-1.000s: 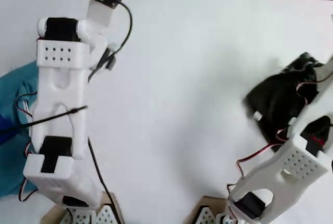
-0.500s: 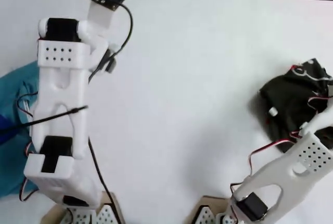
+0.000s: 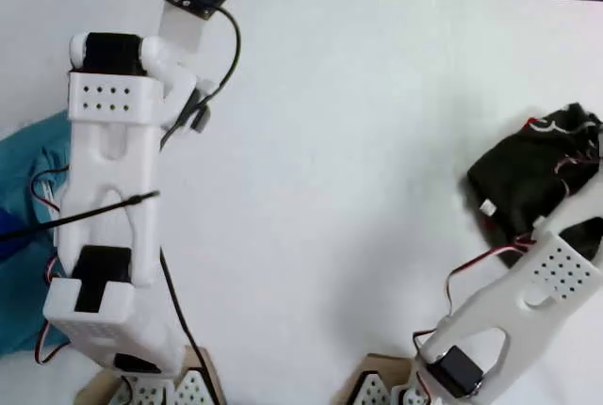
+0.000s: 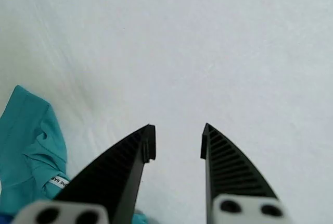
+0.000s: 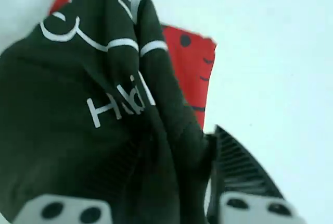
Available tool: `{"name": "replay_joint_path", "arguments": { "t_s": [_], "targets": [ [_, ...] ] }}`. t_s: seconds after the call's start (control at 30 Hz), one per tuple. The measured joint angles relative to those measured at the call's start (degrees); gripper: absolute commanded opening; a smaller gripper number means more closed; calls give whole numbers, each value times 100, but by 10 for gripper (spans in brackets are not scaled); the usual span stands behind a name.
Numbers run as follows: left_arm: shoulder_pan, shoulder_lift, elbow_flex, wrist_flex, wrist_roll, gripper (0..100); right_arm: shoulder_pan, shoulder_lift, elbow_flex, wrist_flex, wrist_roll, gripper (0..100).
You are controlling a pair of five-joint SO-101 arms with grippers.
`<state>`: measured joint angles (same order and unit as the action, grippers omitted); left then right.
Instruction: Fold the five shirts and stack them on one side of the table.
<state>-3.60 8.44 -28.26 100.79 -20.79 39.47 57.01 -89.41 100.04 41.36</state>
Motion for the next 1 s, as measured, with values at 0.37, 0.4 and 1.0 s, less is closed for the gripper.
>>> {"name": "replay_joint_path", "arguments": {
  "t_s": [0.37,0.4,1.0],
  "targets": [
    [0,0,0,0,0,169,-897,26,114,26,-264,419],
    [0,0,0,0,0,169,-985,105,185,-18,-264,419],
    [0,0,0,35,0,168,-1169,1785,343,-1723,-281,109]
  ]
}}
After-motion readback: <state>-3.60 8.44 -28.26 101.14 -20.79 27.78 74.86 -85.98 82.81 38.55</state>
